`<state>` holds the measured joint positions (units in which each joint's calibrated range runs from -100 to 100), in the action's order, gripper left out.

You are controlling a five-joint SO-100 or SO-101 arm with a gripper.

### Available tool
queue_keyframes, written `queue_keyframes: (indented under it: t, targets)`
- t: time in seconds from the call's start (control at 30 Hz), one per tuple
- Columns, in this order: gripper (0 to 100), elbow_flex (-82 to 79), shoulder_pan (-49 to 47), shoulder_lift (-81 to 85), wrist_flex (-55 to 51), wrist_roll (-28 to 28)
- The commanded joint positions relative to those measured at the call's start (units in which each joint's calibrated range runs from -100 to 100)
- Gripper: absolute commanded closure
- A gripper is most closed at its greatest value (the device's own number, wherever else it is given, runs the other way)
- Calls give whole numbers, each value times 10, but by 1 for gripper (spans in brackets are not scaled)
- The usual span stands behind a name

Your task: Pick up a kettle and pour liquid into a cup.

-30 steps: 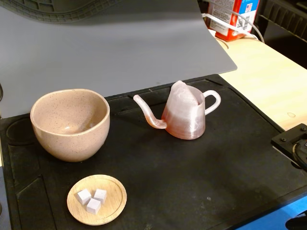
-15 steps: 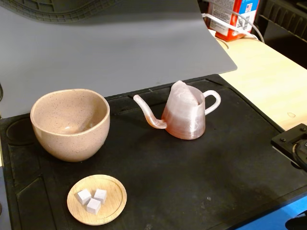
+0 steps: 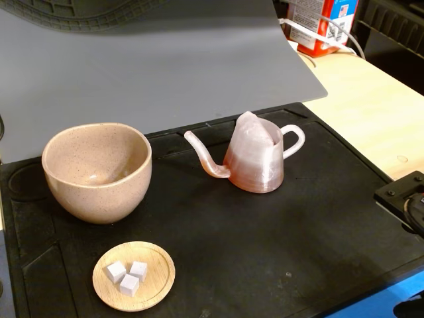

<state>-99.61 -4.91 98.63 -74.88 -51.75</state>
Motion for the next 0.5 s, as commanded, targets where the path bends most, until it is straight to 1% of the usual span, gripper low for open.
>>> queue_keyframes:
  t: [0.0,0.07,0.2,0.23,0.27,0.4,0.47]
  targets:
    - [99,-2,0,-5,49,-1]
    - [100,-3,-1,-63,137,-1]
    - [100,-3,3,-209,412,-1]
    - [100,-3,5,-221,434,0]
    - [100,-2,5,-270,525,1]
    - [99,3,5,-368,716,1]
    - [99,31,6,-375,730,2]
